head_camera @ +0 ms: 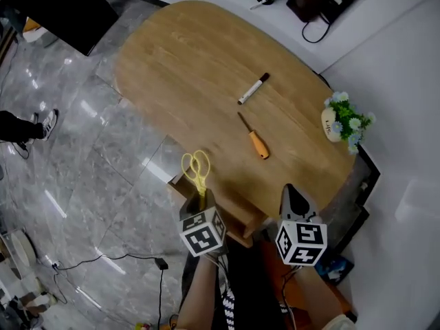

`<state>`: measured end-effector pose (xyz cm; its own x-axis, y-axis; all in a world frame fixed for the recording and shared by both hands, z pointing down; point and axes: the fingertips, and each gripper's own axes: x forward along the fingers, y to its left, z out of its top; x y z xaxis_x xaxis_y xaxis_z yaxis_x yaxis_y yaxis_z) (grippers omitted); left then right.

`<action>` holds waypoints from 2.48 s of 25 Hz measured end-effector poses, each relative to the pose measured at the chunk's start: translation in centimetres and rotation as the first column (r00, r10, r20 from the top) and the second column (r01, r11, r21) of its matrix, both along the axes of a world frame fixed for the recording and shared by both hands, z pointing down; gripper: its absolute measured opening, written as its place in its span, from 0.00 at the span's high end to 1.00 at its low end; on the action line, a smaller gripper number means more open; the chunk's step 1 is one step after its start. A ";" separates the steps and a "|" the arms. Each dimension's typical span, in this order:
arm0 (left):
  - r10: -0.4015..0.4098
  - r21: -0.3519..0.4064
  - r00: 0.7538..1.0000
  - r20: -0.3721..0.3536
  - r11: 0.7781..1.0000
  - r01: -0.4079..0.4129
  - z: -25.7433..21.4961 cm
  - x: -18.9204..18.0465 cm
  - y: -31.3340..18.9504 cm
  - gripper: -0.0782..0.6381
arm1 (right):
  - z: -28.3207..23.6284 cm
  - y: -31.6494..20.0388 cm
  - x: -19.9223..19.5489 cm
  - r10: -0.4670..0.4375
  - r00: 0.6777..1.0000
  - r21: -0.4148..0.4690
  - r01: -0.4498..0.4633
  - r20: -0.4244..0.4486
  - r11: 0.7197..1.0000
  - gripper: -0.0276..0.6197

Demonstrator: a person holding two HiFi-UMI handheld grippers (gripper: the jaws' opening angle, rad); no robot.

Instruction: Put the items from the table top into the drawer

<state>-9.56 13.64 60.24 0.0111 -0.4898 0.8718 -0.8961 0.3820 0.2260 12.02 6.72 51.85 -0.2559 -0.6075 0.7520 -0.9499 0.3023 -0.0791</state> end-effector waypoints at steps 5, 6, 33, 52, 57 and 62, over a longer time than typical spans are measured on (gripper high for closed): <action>-0.065 -0.036 0.998 -0.022 0.997 0.065 2.3 0.9 2.3 0.74 | 1.4 0.9 -0.3 -0.018 1.000 -0.018 0.018 0.003 1.000 0.97; -0.075 -0.042 0.997 -0.027 0.996 0.074 2.7 1.1 2.7 0.74 | 1.7 1.1 -0.4 -0.022 1.000 -0.023 0.022 0.002 0.999 0.97; -0.089 -0.040 0.994 -0.064 0.995 0.086 3.5 1.6 1.3 0.68 | 3.9 1.3 0.7 0.004 1.000 -0.070 -0.004 0.010 0.998 0.97; 0.176 0.040 0.982 -0.068 0.984 -0.173 1.4 11.6 -11.1 0.68 | 4.6 -1.5 7.1 0.144 0.989 -0.103 -0.140 0.032 0.985 0.97; 0.204 0.031 0.977 -0.060 0.979 -0.203 1.6 14.2 -13.7 0.68 | 5.1 -2.0 9.3 0.172 0.984 -0.127 -0.166 0.040 0.978 0.97; 0.199 0.002 0.979 -0.037 0.980 -0.200 2.8 15.8 -15.5 0.68 | 6.0 -2.4 11.1 0.195 0.980 -0.156 -0.186 0.048 0.970 0.97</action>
